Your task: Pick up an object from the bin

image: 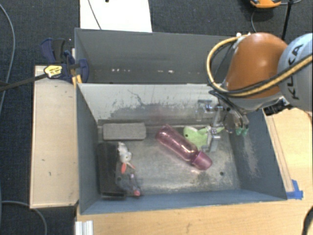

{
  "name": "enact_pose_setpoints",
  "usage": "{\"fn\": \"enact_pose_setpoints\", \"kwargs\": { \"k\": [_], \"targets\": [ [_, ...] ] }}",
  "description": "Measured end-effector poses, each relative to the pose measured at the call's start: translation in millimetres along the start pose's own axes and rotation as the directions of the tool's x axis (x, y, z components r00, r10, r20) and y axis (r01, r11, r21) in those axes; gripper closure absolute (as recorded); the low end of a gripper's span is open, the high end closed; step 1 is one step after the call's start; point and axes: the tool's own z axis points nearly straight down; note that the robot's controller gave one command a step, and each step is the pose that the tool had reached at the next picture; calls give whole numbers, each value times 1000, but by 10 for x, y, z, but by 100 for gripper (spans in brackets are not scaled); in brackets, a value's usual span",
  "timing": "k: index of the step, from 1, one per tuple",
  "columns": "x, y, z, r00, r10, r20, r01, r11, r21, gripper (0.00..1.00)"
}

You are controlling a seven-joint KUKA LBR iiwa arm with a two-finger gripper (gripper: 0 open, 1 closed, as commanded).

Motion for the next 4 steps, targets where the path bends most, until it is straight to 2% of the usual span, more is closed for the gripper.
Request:
{"fn": "enact_pose_setpoints", "kwargs": {
  "k": [1,2,3,4],
  "targets": [
    [-16,0,-46,1000,0,9,0,1000,0,0],
    [86,-76,315,997,-70,12,70,998,1,0],
    [257,-90,843,996,-92,13,92,996,1,0],
    [301,-90,989,996,-93,12,93,996,1,0]
  ]
}}
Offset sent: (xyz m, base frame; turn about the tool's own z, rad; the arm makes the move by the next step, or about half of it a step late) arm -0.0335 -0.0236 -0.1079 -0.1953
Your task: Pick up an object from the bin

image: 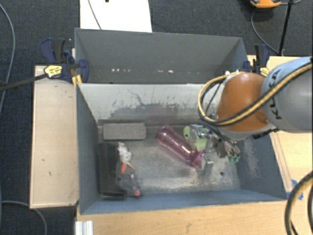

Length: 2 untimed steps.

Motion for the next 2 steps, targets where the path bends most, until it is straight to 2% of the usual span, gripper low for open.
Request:
{"fn": "enact_pose_setpoints", "kwargs": {
  "k": [1,2],
  "targets": [
    [-88,68,126,1000,20,-1,-20,1000,0,0],
    [32,-258,377,983,-182,2,182,983,0,100]
  ]
}}
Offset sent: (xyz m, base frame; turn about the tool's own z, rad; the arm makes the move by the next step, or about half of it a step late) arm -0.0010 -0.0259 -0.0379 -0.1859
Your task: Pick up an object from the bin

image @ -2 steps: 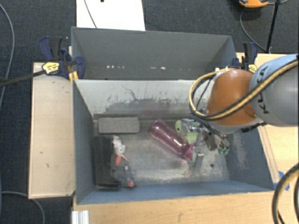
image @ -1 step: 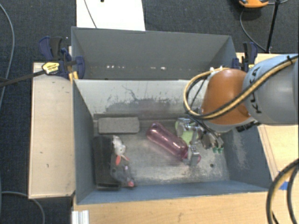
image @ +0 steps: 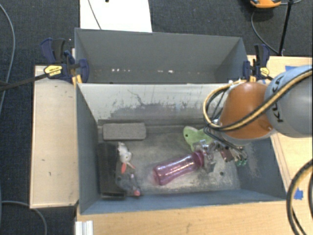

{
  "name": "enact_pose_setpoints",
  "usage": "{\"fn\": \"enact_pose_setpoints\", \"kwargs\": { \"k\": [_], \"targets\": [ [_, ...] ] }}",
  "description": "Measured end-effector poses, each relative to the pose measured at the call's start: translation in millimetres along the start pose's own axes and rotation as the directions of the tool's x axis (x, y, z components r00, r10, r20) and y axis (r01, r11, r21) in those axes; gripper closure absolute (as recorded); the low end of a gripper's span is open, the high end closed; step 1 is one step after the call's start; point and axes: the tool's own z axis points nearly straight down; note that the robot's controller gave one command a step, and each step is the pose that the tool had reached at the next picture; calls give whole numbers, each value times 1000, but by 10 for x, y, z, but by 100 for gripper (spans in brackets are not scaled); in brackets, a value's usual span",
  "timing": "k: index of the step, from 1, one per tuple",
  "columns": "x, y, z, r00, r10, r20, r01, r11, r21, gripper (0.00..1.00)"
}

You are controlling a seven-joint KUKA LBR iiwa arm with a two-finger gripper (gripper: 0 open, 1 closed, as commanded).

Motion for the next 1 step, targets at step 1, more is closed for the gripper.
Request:
{"fn": "enact_pose_setpoints", "kwargs": {
  "k": [1],
  "targets": [
    [0,0,0,1000,0,0,0,1000,0,100]
  ]
}}
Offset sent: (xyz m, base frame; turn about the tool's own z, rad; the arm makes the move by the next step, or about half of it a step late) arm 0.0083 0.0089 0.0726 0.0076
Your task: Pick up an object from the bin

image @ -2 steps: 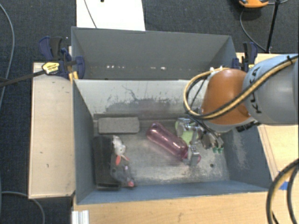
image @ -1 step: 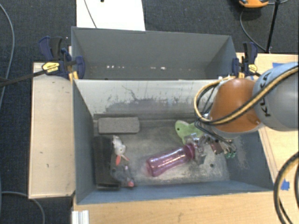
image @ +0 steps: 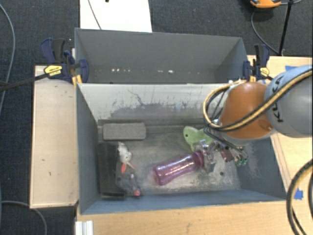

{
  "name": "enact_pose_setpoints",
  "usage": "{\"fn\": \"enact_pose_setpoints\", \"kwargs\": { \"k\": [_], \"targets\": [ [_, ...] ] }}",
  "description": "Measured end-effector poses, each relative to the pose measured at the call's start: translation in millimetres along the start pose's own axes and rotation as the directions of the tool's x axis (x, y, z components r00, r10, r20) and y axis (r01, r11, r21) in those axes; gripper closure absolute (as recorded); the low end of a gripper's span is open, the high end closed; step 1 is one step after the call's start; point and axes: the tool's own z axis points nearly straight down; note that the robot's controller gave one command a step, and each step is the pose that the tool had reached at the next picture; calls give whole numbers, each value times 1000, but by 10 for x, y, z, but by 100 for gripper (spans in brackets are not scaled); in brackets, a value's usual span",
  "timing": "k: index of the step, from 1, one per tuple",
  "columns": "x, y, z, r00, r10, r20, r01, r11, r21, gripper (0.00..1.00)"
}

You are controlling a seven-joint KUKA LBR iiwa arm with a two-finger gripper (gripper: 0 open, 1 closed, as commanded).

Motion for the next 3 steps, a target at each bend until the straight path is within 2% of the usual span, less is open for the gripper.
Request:
{"fn": "enact_pose_setpoints", "kwargs": {
  "k": [1,2,3],
  "targets": [
    [-116,62,-727,1000,8,2,-8,1000,0,100],
    [-116,61,-727,1000,9,2,-9,1000,0,100],
    [-217,163,-1873,1000,0,5,0,1000,0,100]
  ]
}}
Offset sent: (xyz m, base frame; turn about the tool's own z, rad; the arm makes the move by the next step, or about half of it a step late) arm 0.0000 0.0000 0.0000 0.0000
